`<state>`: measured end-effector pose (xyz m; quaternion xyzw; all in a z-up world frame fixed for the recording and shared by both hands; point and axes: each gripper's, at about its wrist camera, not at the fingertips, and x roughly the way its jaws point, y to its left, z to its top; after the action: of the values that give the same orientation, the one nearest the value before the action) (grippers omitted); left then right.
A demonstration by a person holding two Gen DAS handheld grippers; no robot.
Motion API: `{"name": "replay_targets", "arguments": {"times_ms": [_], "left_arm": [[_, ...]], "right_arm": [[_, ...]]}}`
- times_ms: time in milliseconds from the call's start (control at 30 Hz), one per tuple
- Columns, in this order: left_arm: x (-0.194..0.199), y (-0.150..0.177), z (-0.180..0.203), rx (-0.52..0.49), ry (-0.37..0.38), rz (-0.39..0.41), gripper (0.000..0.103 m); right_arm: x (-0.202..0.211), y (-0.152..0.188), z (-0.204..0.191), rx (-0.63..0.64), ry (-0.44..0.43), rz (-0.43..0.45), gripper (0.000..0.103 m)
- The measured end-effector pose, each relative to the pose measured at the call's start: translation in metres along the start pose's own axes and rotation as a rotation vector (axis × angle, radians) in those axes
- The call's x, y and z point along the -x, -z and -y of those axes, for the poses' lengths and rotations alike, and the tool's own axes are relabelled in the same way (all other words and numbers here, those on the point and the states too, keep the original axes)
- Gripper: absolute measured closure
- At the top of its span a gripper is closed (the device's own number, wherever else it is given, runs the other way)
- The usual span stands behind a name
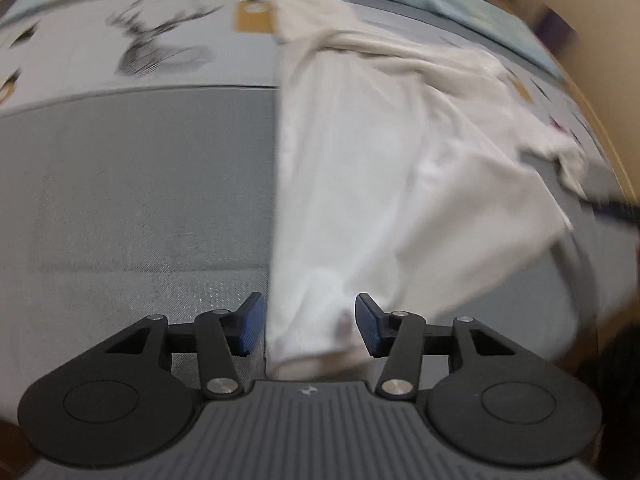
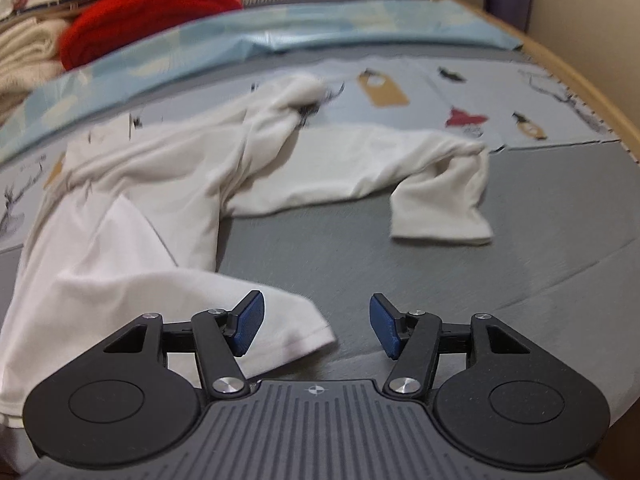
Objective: Fold small clothes
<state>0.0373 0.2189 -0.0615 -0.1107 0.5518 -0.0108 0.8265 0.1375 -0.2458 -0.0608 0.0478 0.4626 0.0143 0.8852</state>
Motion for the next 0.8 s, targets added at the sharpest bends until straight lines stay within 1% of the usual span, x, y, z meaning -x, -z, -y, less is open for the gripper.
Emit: {"name": "replay_targets", "arguments": {"times_ms": [67, 100, 167, 233, 300, 367, 433, 467, 500, 533, 567, 600, 633, 700, 767, 800], "left_arm": [[-0.008, -0.005, -0.001, 0.064, -0.066, -0.019, 0.048], [-0.014, -0.009, 0.0, 0.1, -0.111, -0.038, 0.048], [-0.025, -0.014, 0.002, 0.147, -0.17, -0.071, 0.048], [-0.038, -0.02, 0.007, 0.181, -0.186, -0.112, 0.048], [-0.048, -0.023, 0.014, 0.18, -0.197, -0.137, 0.048], [-0.056, -0.027, 0.021, 0.166, -0.2, -0.155, 0.048], [-0.064, -0.03, 0.029, 0.133, -0.227, -0.168, 0.048], [-0.065, -0.03, 0.032, 0.119, -0.237, -0.167, 0.047], [-0.066, -0.032, 0.035, 0.108, -0.241, -0.165, 0.047], [-0.067, -0.033, 0.036, 0.102, -0.242, -0.164, 0.048], [-0.067, -0.034, 0.036, 0.098, -0.243, -0.161, 0.049], [-0.066, -0.034, 0.037, 0.092, -0.241, -0.156, 0.055], [-0.065, -0.035, 0.039, 0.085, -0.234, -0.151, 0.061], [-0.065, -0.032, 0.043, 0.065, -0.22, -0.136, 0.092], [-0.065, -0.031, 0.047, 0.038, -0.221, -0.122, 0.094], [-0.062, -0.03, 0.051, 0.021, -0.226, -0.112, 0.094]], "right_arm": [[-0.015, -0.001, -0.003, 0.003, 0.025, -0.051, 0.038], [-0.024, -0.001, -0.004, 0.003, 0.042, -0.078, 0.038], [-0.04, 0.0, -0.006, 0.003, 0.065, -0.132, 0.038], [-0.053, 0.003, -0.009, 0.014, 0.076, -0.18, 0.037], [-0.062, 0.005, -0.015, 0.045, 0.088, -0.213, 0.036], [-0.067, 0.007, -0.021, 0.075, 0.096, -0.219, 0.036], [-0.067, 0.008, -0.024, 0.097, 0.094, -0.219, 0.039], [-0.067, 0.009, -0.026, 0.103, 0.076, -0.218, 0.047], [-0.066, 0.009, -0.026, 0.105, 0.048, -0.219, 0.062], [-0.065, 0.009, -0.027, 0.113, 0.022, -0.217, 0.069], [-0.062, 0.009, -0.028, 0.127, 0.011, -0.215, 0.082], [-0.061, 0.01, -0.028, 0.137, -0.001, -0.214, 0.09], [-0.059, 0.011, -0.027, 0.14, -0.01, -0.214, 0.091], [-0.05, 0.008, -0.02, 0.142, -0.021, -0.208, 0.093], [-0.037, 0.002, -0.013, 0.139, -0.017, -0.175, 0.094], [-0.028, -0.001, -0.008, 0.138, -0.004, -0.144, 0.094]]}}
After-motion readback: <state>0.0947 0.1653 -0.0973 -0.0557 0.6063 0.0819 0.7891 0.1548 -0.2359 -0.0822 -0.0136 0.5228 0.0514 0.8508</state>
